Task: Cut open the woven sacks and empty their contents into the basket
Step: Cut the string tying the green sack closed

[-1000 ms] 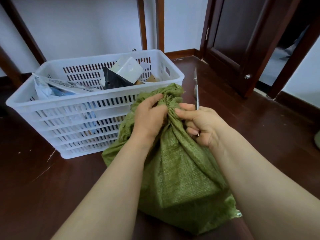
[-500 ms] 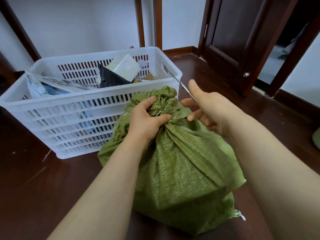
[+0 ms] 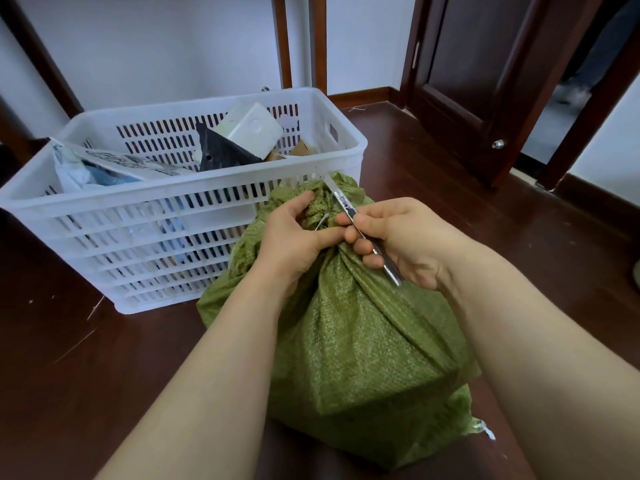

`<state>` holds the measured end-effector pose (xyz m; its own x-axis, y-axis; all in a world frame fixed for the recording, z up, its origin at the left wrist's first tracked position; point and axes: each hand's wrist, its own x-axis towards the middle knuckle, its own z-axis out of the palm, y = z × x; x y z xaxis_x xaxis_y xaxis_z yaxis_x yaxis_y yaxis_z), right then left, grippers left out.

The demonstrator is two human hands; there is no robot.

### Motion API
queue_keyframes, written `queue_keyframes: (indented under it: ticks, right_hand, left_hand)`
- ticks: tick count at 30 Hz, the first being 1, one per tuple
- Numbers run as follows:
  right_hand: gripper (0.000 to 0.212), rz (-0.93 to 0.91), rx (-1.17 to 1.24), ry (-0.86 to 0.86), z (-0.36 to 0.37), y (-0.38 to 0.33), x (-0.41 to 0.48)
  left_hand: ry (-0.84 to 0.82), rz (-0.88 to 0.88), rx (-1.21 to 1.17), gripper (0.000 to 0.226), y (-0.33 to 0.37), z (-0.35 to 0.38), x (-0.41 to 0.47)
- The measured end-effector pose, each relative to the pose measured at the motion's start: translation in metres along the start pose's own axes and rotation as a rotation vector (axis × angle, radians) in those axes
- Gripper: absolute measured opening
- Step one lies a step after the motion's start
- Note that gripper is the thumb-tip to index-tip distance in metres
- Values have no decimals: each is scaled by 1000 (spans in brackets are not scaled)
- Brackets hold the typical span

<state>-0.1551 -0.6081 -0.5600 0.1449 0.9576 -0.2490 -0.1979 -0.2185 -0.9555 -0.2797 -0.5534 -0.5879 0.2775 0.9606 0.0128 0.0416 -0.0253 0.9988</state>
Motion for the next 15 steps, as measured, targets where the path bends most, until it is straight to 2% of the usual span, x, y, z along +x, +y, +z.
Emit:
queue_keyframes:
  ticks: [8,15]
  right_hand:
    - [29,-96,-232,208,-1,5,-1]
    - [30,-105,-254,342,3,11,10]
  left_hand:
    - [12,-13,-3,88,3,3,1]
    - [-31,-76,-64,94,-1,4,1]
